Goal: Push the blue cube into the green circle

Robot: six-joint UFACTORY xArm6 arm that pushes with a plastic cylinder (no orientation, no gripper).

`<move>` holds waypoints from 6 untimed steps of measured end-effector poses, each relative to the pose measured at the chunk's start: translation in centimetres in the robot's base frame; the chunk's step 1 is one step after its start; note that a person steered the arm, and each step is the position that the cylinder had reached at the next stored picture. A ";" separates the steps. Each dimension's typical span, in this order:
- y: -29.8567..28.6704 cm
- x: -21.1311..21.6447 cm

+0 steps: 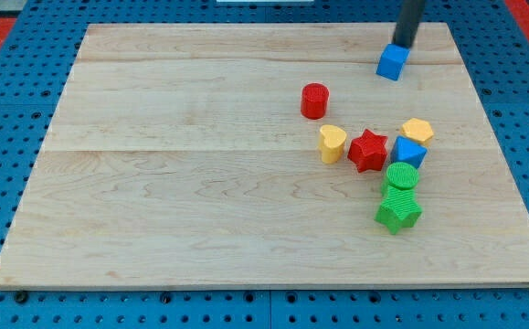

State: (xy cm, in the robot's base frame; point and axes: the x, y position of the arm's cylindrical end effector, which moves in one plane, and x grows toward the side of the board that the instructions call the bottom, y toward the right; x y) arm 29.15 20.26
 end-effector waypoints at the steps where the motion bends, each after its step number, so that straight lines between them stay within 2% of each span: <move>1: -2.0 5.6; 3: -3.4 -0.4; 4: -6.7 2.1; 5: -7.1 6.3; 6: -6.3 5.2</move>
